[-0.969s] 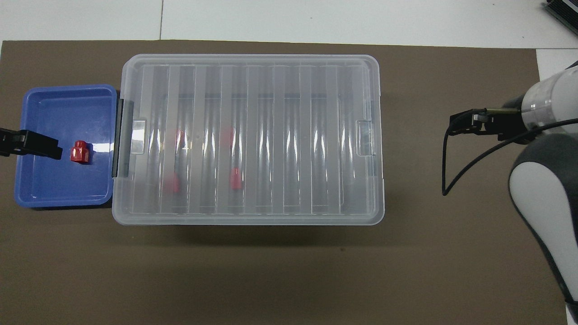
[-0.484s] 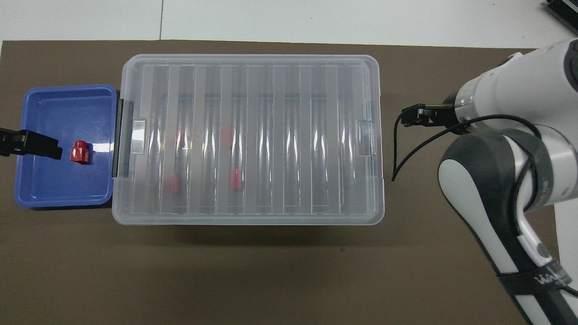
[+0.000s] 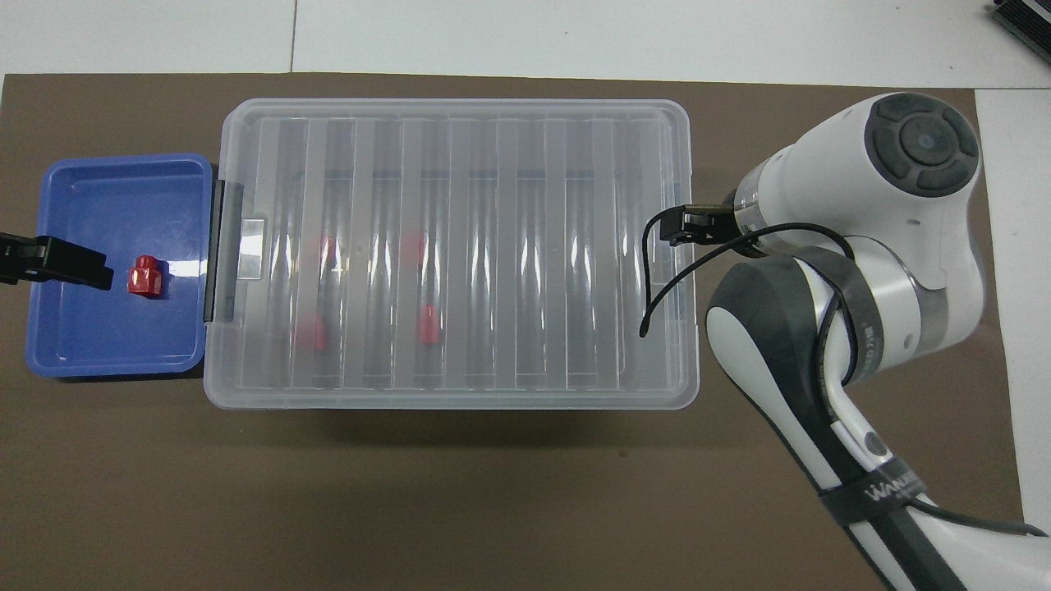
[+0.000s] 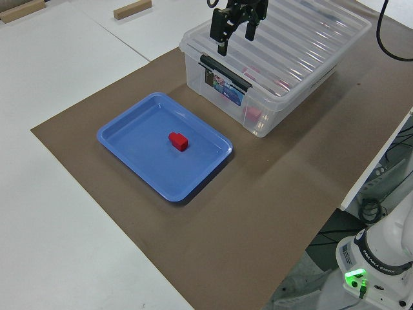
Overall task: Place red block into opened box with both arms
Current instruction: 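Move the right gripper to the near edge of the clear lid, then slide the clear lid away from the blue tray with the right gripper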
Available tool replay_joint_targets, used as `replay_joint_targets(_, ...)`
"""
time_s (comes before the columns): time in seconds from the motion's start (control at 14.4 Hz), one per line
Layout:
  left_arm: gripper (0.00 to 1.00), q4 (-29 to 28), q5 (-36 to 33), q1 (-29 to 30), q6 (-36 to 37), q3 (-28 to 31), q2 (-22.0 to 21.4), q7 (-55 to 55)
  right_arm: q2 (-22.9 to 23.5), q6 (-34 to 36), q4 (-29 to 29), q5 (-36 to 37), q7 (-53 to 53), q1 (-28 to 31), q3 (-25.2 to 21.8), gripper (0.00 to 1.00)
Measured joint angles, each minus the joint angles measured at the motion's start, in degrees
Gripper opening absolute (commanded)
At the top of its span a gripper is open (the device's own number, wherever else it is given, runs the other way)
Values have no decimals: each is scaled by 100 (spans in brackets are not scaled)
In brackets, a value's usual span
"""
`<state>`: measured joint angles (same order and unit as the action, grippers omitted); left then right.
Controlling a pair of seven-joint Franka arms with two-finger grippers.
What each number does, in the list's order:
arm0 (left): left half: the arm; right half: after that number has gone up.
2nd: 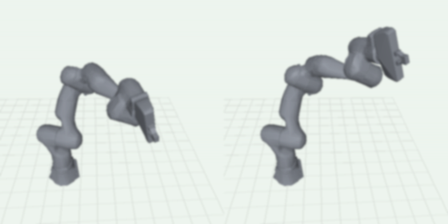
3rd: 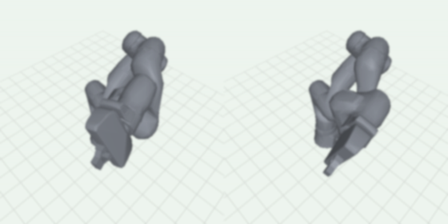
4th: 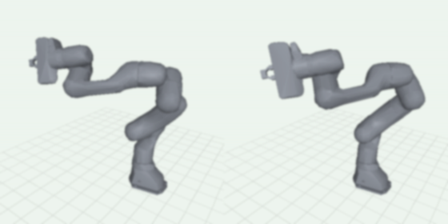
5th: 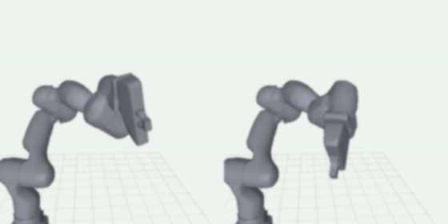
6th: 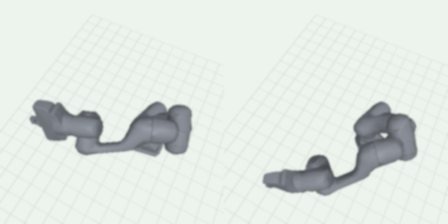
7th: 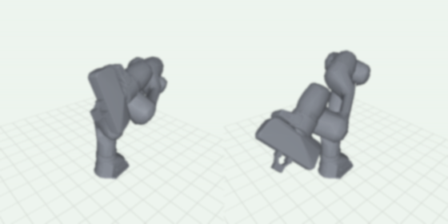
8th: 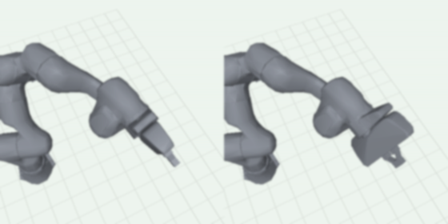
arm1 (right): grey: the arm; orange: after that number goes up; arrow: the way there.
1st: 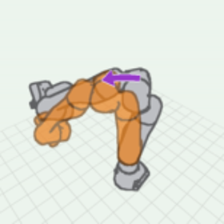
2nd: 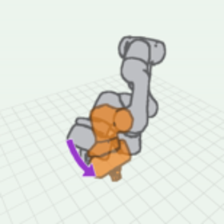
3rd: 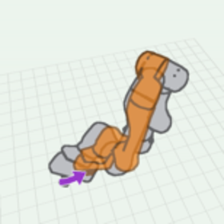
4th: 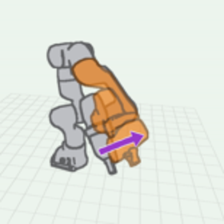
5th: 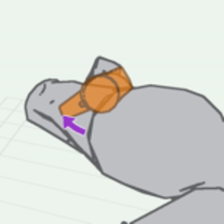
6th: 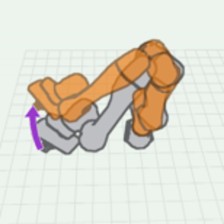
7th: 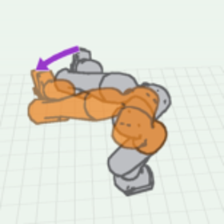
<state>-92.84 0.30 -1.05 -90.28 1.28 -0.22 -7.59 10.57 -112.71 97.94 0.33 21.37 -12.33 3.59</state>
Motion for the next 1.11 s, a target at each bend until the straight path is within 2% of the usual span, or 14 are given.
replay_joint_targets(0.76, 100, 0, 0, 0, 0, 0, 0, 0, -134, 246, 362, 8, -1, -55, -37, 100)
replay_joint_targets(1.11, 100, 0, 0, 0, 0, 0, 0, 1, -167, 246, 395, 34, -424, 166, -46, 100)
